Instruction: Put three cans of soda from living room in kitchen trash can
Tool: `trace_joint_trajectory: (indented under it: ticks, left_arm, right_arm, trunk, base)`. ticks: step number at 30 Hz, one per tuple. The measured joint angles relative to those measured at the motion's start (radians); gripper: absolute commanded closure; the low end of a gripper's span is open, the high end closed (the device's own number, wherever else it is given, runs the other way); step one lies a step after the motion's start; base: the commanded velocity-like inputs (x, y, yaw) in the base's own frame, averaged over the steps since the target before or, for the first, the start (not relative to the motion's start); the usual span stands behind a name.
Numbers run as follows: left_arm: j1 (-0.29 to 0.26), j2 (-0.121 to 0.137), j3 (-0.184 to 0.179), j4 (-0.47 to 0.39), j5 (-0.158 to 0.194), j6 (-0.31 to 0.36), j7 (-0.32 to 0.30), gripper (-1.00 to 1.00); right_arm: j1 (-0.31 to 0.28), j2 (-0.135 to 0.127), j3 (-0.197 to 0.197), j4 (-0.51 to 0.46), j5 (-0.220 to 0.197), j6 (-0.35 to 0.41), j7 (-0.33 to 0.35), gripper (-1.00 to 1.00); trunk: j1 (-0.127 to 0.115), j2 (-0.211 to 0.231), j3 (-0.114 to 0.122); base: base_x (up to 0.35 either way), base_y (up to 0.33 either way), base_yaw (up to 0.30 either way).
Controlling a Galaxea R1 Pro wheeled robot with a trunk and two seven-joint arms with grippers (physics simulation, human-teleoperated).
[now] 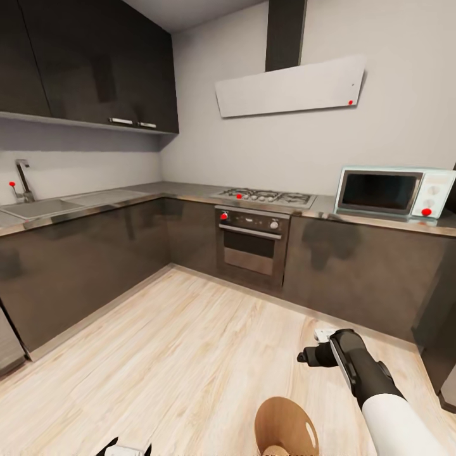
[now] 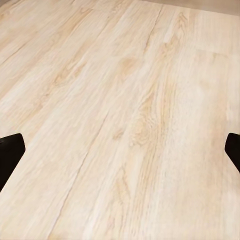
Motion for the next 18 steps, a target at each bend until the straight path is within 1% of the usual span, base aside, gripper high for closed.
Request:
trace_joint_trajectory:
  ticks: [10, 12, 13, 15, 18]
  left_arm:
    - [0.0, 0.001, 0.0, 0.0, 0.0, 0.0, 0.0, -1.0]
    - [0.0, 0.001, 0.0, 0.0, 0.0, 0.0, 0.0, -1.0]
    - [0.0, 0.001, 0.0, 0.0, 0.0, 0.0, 0.0, -1.0]
    - [0.0, 0.002, 0.0, 0.001, 0.0, 0.0, 0.0, -1.0]
    - [0.0, 0.002, 0.0, 0.001, 0.0, 0.0, 0.0, -1.0]
  right_arm:
    - [0.001, -0.01, -0.001, 0.008, -0.002, 0.006, 0.0, -1.0]
    - [-0.001, -0.014, -0.002, 0.095, 0.0, 0.003, -0.004, -1.0]
    - [-0.002, -0.022, -0.002, 0.137, 0.003, 0.002, -0.011, -1.0]
    - [-0.005, -0.034, -0.002, 0.182, 0.01, 0.0, -0.028, -1.0]
    - [-0.013, -0.041, -0.002, 0.212, 0.014, 0.0, -0.039, -1.0]
  trunk:
    - [0.038, -0.07, -0.031]
    - [0.046, -0.084, -0.038]
    - [0.05, -0.091, -0.041]
    - [0.058, -0.105, -0.047]
    - [0.069, -0.126, -0.056]
  base:
    - [0.0, 0.0, 0.0]
    - [0.0, 0.0, 0.0]
    - [0.0, 0.0, 0.0]
    - [0.0, 0.0, 0.0]
    - [0.0, 0.0, 0.0]
